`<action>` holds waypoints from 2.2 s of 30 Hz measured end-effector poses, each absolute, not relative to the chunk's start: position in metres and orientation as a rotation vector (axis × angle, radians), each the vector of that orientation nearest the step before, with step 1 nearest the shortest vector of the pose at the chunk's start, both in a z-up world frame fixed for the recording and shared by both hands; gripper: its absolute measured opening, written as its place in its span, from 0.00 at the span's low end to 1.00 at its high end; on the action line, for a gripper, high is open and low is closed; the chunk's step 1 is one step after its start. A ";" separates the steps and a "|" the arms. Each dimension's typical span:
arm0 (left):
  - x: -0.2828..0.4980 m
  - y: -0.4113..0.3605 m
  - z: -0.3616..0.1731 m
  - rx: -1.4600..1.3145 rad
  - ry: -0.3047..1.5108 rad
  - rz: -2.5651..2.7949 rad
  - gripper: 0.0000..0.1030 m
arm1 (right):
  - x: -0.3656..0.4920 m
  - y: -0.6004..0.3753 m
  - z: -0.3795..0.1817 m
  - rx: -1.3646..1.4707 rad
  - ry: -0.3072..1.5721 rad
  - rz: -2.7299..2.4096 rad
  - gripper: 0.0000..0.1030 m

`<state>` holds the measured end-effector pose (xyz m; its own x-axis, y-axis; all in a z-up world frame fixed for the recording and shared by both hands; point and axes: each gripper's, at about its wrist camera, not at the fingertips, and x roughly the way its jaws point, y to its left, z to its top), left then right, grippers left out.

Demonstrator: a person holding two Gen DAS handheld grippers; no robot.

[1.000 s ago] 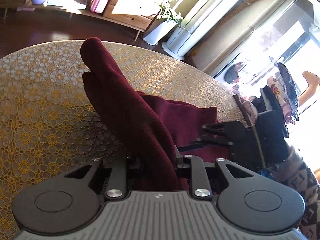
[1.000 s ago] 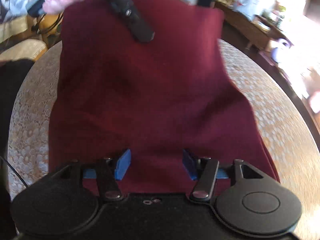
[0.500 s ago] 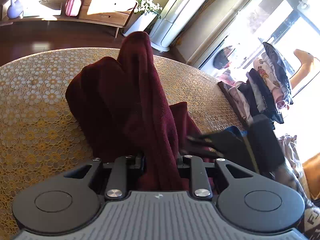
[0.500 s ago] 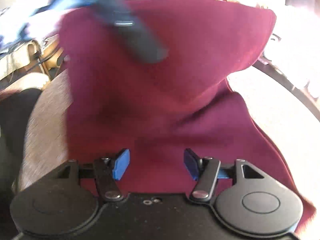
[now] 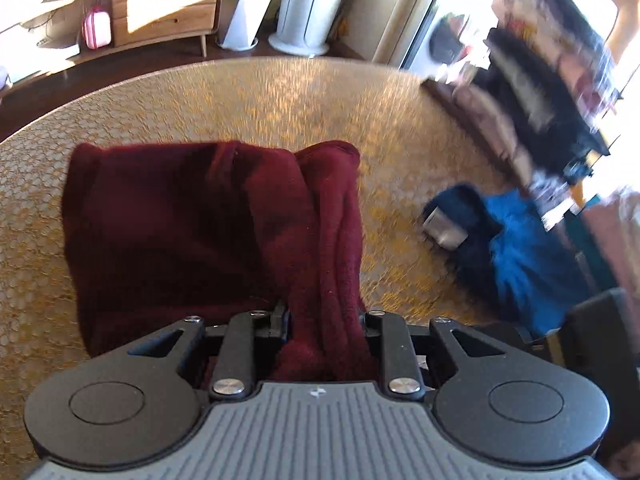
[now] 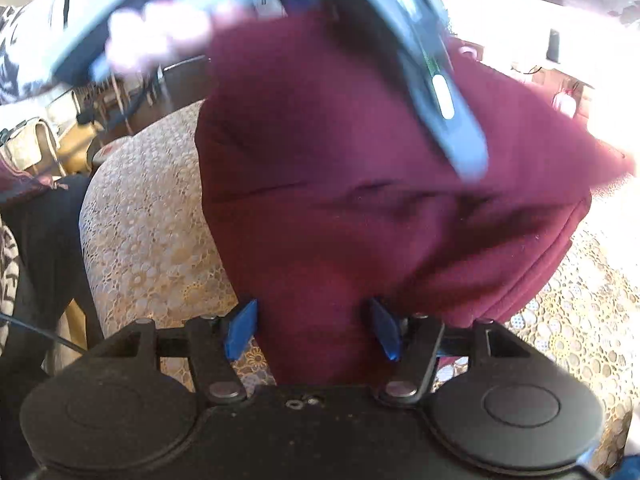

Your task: Fold clothes

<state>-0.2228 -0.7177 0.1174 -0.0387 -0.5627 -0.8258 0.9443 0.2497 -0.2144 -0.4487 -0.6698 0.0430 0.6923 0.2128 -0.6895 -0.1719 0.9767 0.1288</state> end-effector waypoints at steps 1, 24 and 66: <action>-0.227 -0.721 0.110 0.505 0.989 -1.294 0.22 | -0.450 -0.670 0.043 0.060 0.767 0.207 1.00; -0.150 -0.592 0.157 0.067 0.982 -1.334 0.76 | -0.500 -0.680 0.102 0.134 0.607 0.039 1.00; -0.275 -0.615 0.065 0.601 0.481 -1.512 0.91 | -0.402 -0.817 0.059 0.793 0.623 -0.351 1.00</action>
<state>-0.2753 -0.6147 0.0651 0.0157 -0.7711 -0.6365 0.9971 -0.0350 0.0670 -0.4017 -0.8172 0.0593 0.7679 -0.0635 -0.6374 0.5120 0.6588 0.5512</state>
